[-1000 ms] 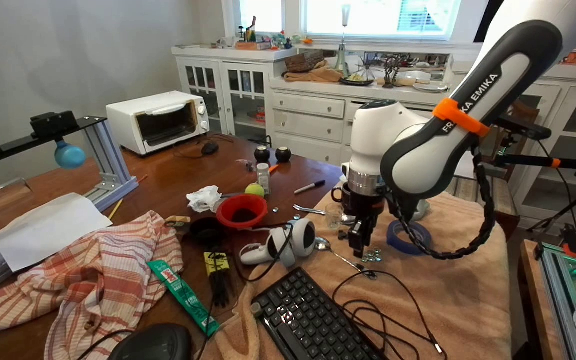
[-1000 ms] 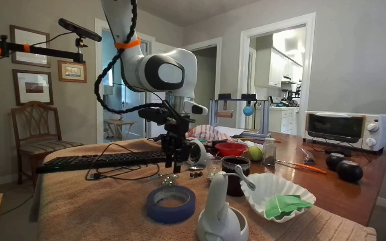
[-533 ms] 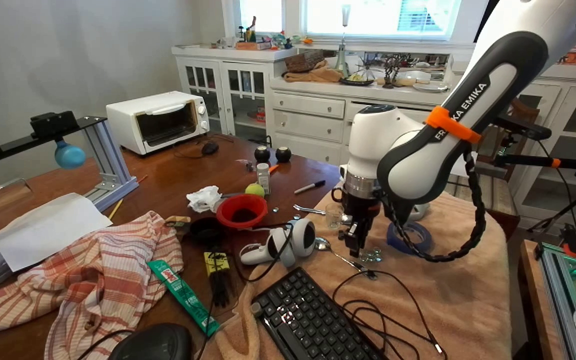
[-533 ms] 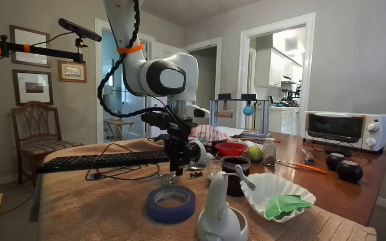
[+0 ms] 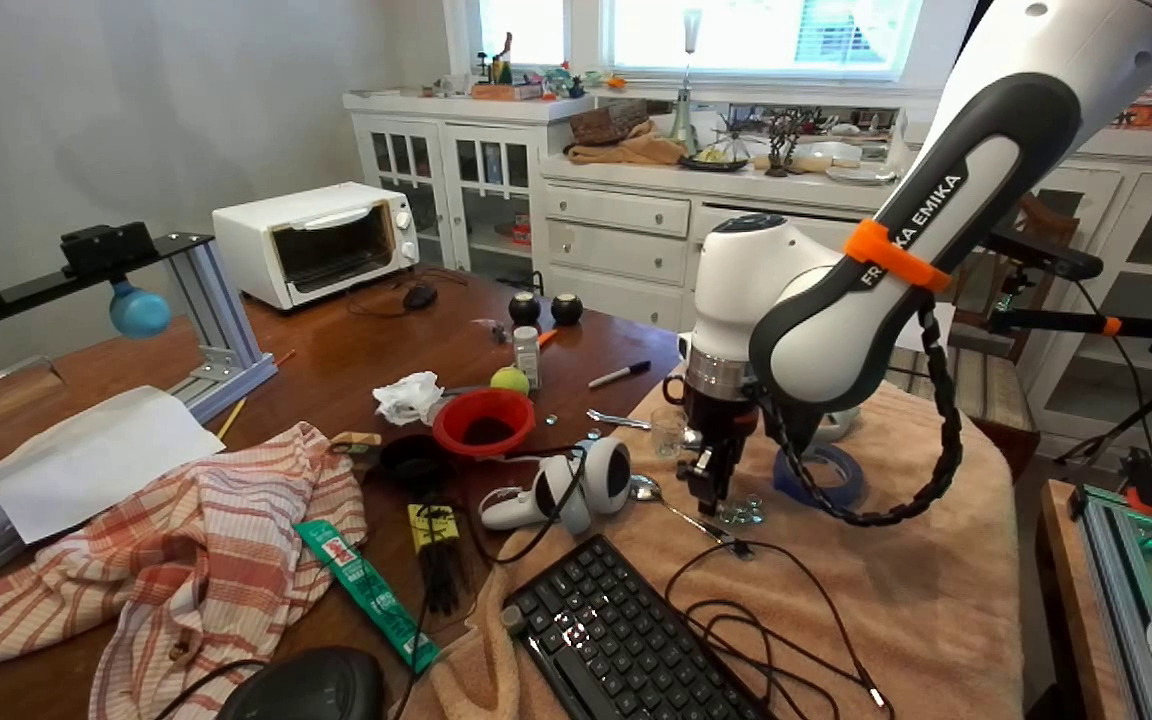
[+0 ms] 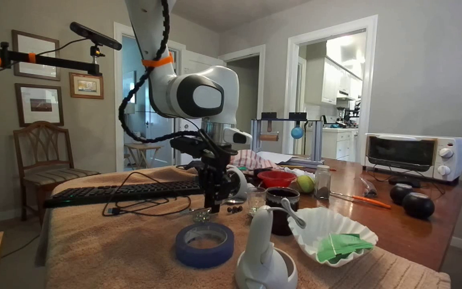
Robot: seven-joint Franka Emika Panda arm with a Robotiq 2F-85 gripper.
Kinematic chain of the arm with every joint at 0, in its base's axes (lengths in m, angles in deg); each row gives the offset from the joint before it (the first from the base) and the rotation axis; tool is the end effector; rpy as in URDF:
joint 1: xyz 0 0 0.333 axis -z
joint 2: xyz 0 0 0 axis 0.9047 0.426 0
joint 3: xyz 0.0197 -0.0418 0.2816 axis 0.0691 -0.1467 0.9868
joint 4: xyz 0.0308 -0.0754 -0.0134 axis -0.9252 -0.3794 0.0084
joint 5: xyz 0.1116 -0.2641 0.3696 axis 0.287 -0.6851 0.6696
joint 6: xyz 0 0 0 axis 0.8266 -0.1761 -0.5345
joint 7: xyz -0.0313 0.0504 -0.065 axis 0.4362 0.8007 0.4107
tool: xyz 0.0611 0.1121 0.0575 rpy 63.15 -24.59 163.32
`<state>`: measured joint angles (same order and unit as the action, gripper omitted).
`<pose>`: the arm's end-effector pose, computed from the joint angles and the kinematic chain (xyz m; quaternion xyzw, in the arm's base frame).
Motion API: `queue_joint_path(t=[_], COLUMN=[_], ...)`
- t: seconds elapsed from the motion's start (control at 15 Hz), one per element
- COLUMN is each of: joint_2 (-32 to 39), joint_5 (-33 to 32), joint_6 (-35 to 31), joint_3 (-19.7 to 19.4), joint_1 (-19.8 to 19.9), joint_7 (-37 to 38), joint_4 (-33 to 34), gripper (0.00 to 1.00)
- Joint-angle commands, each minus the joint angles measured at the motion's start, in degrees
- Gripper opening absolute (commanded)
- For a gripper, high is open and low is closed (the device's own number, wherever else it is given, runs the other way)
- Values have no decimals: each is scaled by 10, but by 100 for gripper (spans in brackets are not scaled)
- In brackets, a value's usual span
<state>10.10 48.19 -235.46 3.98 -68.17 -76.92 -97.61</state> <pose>0.5197 0.0403 0.0465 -0.9996 0.0221 0.0158 0.0123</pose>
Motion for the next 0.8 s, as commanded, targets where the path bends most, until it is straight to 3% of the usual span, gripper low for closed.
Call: queue_joint_path(t=[0.0,0.2,0.73], joint_2=[13,13,17], joint_5=[-8,-9,-12], joint_6=[-11,-11,-11], joint_3=[-3,-4,-8], joint_1=[-3,-3,-4], joint_7=[12,12,14], joint_4=[7,6,6], gripper=[34,28,30])
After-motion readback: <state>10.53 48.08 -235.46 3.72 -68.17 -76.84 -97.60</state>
